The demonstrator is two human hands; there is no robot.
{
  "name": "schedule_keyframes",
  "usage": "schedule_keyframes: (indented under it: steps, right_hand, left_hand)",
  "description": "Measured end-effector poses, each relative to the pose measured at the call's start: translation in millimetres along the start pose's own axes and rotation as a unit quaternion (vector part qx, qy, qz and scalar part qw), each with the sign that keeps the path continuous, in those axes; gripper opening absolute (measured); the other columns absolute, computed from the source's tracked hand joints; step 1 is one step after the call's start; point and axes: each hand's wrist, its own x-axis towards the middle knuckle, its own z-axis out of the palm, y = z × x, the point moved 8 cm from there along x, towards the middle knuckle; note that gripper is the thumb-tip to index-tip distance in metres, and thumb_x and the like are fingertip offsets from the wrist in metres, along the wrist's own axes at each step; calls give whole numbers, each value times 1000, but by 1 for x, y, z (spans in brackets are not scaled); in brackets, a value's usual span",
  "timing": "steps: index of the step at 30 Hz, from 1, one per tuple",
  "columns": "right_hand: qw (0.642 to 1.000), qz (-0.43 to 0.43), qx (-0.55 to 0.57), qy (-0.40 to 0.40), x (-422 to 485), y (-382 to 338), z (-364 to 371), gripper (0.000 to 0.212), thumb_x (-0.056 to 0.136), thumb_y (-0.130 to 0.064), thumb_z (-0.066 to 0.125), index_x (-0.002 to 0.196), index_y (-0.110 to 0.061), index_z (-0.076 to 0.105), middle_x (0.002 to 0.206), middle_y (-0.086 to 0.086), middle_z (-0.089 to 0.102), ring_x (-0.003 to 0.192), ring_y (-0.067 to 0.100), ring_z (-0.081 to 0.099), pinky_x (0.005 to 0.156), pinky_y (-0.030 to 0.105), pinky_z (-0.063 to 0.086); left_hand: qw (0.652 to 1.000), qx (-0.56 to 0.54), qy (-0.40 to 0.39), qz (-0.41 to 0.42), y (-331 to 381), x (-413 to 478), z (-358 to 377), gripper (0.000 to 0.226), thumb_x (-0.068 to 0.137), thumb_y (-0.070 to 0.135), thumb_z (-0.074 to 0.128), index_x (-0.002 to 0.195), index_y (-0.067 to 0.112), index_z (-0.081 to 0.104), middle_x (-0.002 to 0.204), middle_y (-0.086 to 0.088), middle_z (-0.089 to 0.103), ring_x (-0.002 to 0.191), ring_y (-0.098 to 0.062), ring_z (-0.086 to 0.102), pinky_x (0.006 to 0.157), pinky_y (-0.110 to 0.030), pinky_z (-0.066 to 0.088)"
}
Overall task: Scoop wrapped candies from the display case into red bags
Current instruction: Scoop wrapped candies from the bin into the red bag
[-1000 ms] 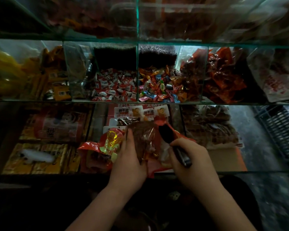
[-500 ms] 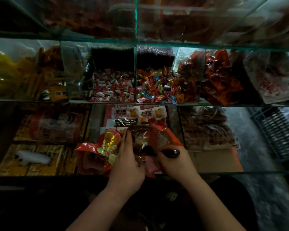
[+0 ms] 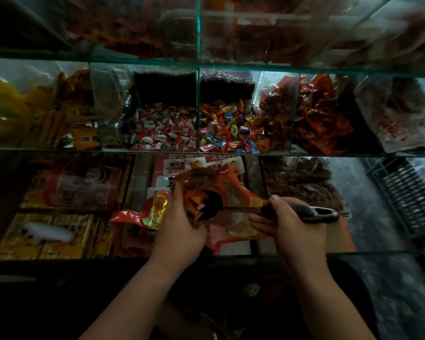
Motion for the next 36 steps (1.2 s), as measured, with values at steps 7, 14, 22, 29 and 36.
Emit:
schedule_keyframes:
  steps: [7,14,22,29,36]
  right_hand:
    - [998,25,55,13,0,-4,-21,14,100,-11,62,88,-5,66,70,20,75,71,42,77,56,34,61]
    - [998,14,58,0,-10,-13,-30,12,99,-11,62,93,-1,66,75,20,74,70,42,76,55,35,62]
    - [996,-21,52,-64,-29,-42,-22,24,93,-1,67,76,-15,76,77,22,76,74,42,77,61,32,62]
    - [993,-29,75,-88,-40,-53,-21,21,83,7,72,78,-12,78,79,27,75,75,42,77,63,32,63]
    - [987,-46,125,-88,-44,-74,-15,29,87,7,65,73,-16,75,69,18,75,68,36,78,58,28,62]
  left_hand:
    - [1000,-13,20,-14,-2,1,-23,96,84,27,78,160,35,20,155,4,45,143,-16,44,115,-47,42]
    - [984,142,104,31,19,-16,-44,95,86,35,78,159,35,16,166,22,-2,155,-11,7,121,-35,24]
    - [977,184,34,99,49,2,-10,66,101,48,54,158,20,33,164,2,29,153,-13,18,124,-30,16]
    - [976,189,33,102,42,7,0,51,105,39,47,150,15,46,156,-1,42,149,-19,30,123,-43,27]
    - [969,150,99,167,71,10,-15,47,105,33,48,150,19,46,158,2,41,148,-4,18,121,-31,13]
